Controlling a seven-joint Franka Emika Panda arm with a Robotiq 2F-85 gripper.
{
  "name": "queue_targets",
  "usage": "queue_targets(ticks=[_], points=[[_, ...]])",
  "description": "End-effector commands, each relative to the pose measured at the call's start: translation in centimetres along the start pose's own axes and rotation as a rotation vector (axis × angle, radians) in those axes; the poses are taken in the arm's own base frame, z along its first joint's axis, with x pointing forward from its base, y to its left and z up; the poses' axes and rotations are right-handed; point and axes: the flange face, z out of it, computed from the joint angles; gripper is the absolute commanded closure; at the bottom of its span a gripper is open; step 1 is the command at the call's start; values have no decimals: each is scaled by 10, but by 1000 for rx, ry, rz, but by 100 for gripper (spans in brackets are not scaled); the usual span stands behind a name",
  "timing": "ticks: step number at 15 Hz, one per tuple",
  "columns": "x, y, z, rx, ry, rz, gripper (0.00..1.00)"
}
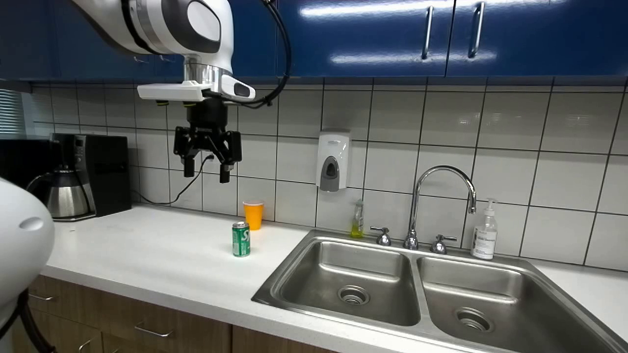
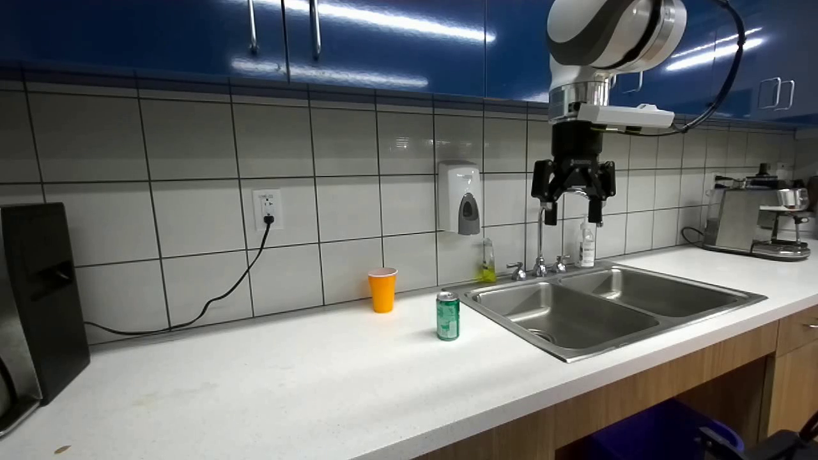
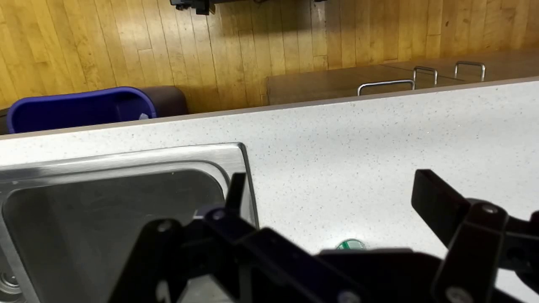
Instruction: Put the green can in the sink on the left.
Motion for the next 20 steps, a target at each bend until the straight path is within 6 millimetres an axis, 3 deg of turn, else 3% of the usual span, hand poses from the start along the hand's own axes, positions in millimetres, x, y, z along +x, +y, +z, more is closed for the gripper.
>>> queue_targets(ticks=[1,6,20], points=[[0,0,-1,0,-1,0,0],[10,-9,16,10,-8,-10,0],[71,-54,109,11,46,-75,0]])
